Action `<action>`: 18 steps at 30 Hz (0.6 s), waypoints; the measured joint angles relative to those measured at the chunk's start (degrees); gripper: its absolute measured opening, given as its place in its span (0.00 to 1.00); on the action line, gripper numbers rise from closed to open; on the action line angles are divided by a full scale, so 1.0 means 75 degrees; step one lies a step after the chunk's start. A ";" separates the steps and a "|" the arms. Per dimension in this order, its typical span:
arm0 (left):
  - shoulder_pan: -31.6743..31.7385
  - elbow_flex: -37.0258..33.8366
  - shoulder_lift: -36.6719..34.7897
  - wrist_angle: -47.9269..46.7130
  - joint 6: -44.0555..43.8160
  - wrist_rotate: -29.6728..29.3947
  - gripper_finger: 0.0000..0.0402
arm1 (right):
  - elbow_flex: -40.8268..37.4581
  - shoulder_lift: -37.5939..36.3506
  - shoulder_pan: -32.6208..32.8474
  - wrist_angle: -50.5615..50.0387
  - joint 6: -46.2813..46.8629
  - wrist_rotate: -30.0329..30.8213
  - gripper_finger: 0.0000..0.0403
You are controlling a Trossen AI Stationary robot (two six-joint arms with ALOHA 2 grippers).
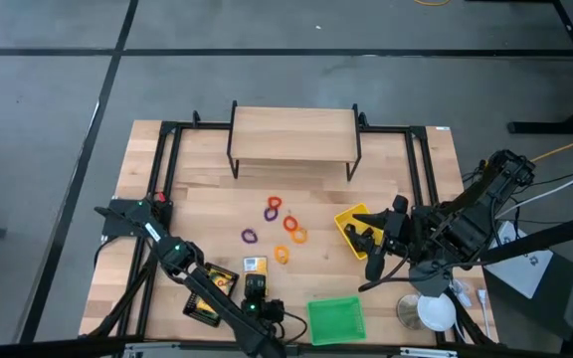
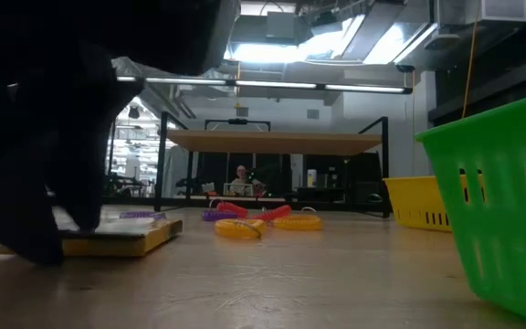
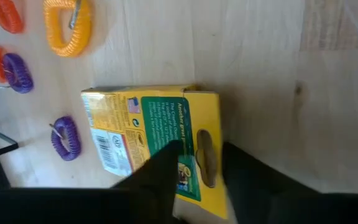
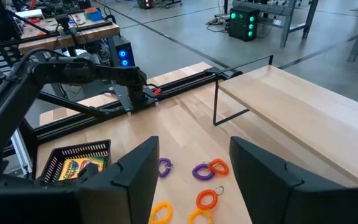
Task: Pick & Place Office Desk Supplies
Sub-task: Put the yellow crayon box into the black basket
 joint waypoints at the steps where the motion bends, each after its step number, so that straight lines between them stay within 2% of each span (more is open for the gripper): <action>1: -0.0002 0.0000 -0.0010 0.0016 -0.0037 0.0046 0.24 | 0.0000 0.0000 0.0000 0.0000 0.0001 -0.0001 0.49; 4: -0.0001 0.0000 -0.0078 -0.0029 -0.0206 0.0101 0.06 | 0.0000 0.0000 0.0000 0.0012 0.0010 -0.0002 0.49; 5: 0.0009 0.0000 -0.0112 -0.0033 -0.0274 0.0111 0.04 | 0.0000 0.0000 0.0000 0.0015 0.0026 -0.0002 0.49; 13: 0.0175 -0.0051 -0.0795 0.0072 -0.0798 0.0177 0.01 | 0.0000 0.0000 0.0000 0.0018 0.0236 -0.0005 0.49; 18: 0.0262 -0.0028 -0.1713 0.0070 -0.1311 0.0123 0.00 | 0.0000 0.0000 0.0000 0.0020 0.0509 -0.0025 0.49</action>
